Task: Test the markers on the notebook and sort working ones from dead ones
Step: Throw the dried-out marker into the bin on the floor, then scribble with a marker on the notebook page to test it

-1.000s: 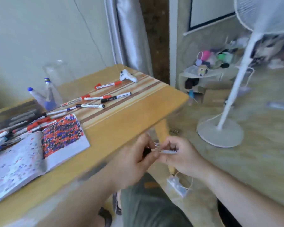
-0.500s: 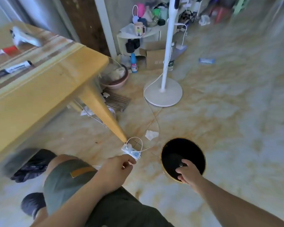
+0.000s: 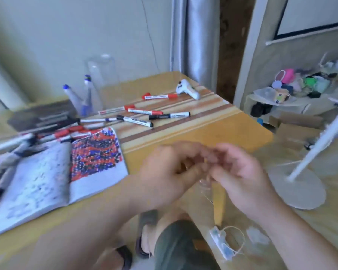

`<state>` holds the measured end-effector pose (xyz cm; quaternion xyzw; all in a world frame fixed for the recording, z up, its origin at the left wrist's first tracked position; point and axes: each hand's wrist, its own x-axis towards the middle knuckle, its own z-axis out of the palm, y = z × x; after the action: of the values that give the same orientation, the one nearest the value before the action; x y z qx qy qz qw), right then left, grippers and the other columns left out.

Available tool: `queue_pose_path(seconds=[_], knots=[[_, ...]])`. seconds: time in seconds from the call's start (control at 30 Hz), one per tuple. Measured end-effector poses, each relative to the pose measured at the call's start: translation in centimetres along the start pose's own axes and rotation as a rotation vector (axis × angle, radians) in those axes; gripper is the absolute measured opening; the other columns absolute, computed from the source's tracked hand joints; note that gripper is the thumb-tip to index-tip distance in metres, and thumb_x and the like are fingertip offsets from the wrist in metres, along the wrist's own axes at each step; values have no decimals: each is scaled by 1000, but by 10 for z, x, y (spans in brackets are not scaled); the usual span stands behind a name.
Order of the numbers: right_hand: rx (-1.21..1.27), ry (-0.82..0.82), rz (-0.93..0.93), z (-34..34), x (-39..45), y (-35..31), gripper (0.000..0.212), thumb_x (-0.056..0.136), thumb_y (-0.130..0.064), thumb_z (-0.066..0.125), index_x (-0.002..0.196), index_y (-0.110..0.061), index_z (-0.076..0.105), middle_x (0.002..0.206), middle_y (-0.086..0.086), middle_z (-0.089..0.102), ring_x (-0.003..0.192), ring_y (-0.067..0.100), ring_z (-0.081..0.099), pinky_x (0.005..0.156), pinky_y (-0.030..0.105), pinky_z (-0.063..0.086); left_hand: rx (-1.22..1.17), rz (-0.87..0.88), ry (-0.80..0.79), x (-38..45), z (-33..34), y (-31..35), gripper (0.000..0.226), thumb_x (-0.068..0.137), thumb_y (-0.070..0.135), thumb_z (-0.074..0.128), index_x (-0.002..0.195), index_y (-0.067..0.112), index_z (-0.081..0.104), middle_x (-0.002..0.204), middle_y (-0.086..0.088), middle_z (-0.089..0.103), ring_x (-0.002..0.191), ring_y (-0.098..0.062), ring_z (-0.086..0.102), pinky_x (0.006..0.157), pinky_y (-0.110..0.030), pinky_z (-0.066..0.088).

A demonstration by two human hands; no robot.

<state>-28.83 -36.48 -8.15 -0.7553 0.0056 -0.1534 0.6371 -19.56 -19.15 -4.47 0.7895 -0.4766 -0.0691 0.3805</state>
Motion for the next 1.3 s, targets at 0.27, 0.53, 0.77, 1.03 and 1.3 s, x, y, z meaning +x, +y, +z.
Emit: queue_pose_path(seconds=[0.27,0.53,0.77,1.03,1.3], knots=[[-648,-110,-108,112,192,21,36,91,-23,67,127,-26,68,113,-6,67,102,18,65,92,35,53,527,-271,194,-51,-146,-155,19,89,34,60,102,36,74,90,16,65,79,-1,60,74,-31,51],[-994,1,-56,148,236,59,16,97,-47,61,95,-31,63,100,-8,54,95,19,60,74,34,43,364,-222,394,-84,-150,-213,19,93,26,67,106,39,72,100,21,61,91,2,58,81,-28,51],[-585,-245,-165,181,199,23,12,92,-25,76,96,-36,73,95,-21,72,88,0,65,73,18,47,432,-167,484,-84,-157,-209,58,99,62,52,150,40,39,132,5,47,117,-15,49,97,-30,43],[260,-381,93,226,204,18,47,63,-59,91,74,-21,66,62,7,53,50,15,41,45,22,30,372,-160,375,-83,-152,-213,22,109,38,39,112,18,47,78,9,51,73,-20,48,66,-38,37],[258,-321,112,229,196,24,14,90,-24,62,77,-18,61,59,9,53,53,16,48,46,23,35,256,-134,229,-74,-150,-206,23,106,46,37,127,41,45,97,11,69,88,-15,66,77,-39,53]])
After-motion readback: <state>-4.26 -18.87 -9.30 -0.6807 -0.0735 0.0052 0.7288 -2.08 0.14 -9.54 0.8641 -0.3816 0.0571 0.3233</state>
